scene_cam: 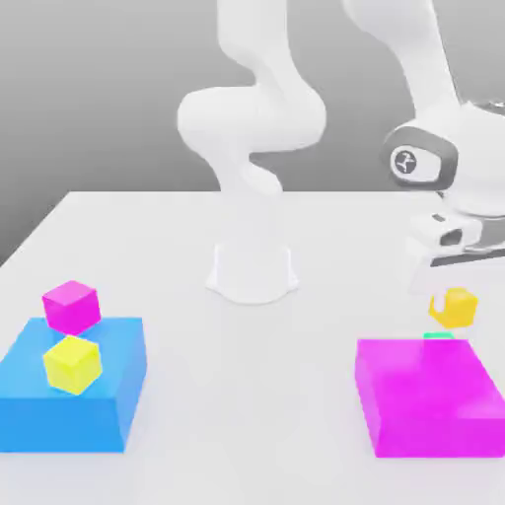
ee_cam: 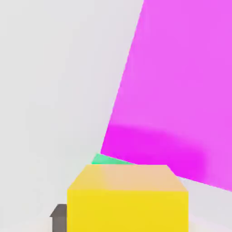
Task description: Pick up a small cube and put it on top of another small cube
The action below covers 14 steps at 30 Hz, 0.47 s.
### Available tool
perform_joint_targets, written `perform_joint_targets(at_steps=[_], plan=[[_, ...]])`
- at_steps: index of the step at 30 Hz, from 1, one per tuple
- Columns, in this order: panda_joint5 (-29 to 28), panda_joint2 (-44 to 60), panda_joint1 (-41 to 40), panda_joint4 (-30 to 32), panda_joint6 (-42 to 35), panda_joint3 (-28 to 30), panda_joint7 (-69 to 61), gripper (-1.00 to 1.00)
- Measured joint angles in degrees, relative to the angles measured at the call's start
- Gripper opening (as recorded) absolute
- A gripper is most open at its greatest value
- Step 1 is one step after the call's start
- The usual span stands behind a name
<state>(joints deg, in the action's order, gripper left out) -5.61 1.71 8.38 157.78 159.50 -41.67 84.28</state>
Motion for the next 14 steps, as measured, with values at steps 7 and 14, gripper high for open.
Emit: perform_joint_targets(at_steps=[7,14], plan=[[-14.7,7.3,4.4,-0.3,4.8,7.3,10.5,-1.00],[-17.8,9.0,6.0,-0.4,6.0,9.6,12.7,1.00]])
